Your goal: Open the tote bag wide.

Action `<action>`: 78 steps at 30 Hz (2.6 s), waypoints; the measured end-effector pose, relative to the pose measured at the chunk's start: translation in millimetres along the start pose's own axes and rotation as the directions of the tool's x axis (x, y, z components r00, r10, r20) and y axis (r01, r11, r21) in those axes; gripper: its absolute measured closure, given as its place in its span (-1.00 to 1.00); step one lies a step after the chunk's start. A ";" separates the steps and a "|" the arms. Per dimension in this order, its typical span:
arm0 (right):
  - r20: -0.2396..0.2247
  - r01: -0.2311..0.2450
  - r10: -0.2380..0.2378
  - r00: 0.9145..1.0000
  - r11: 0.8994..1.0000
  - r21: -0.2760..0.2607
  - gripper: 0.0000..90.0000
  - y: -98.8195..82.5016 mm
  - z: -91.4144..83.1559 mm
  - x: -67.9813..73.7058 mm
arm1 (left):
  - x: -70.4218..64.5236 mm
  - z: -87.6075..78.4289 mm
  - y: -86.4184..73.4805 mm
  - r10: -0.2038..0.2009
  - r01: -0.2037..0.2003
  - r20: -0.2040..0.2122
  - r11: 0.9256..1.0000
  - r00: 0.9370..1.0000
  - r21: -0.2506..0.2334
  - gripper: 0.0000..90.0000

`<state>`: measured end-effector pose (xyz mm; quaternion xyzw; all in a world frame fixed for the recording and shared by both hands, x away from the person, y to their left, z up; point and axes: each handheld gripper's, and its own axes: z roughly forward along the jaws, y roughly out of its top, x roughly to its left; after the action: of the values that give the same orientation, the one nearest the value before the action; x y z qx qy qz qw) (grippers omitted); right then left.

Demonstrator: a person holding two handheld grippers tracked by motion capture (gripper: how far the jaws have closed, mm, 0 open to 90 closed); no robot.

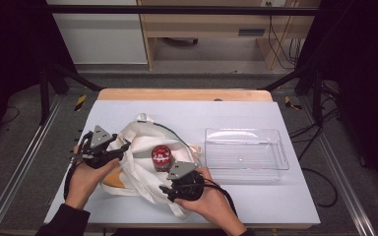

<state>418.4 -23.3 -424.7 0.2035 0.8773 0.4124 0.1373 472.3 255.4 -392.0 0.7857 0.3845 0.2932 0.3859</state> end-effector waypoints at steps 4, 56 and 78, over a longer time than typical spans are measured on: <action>0.021 -0.003 0.004 1.000 1.000 -0.011 0.29 7.3 -6.2 -5.7 | -13.8 -4.0 -11.2 0.044 -0.043 -0.007 0.999 0.999 0.030 -0.03; 0.263 -0.179 0.101 0.959 0.940 0.290 0.87 40.0 41.8 -141.7 | -39.8 -20.1 -67.8 0.053 -0.058 0.059 0.994 0.997 0.098 0.79; 0.213 -0.166 0.147 0.966 0.984 0.070 -0.36 60.0 -3.2 -96.1 | -32.0 -20.6 -67.9 -0.062 0.065 0.055 0.997 0.997 -0.047 -0.14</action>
<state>516.3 -36.0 -369.0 0.3199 0.8566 0.3596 0.1859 414.0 264.2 -442.8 0.7710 0.3916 0.2690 0.4241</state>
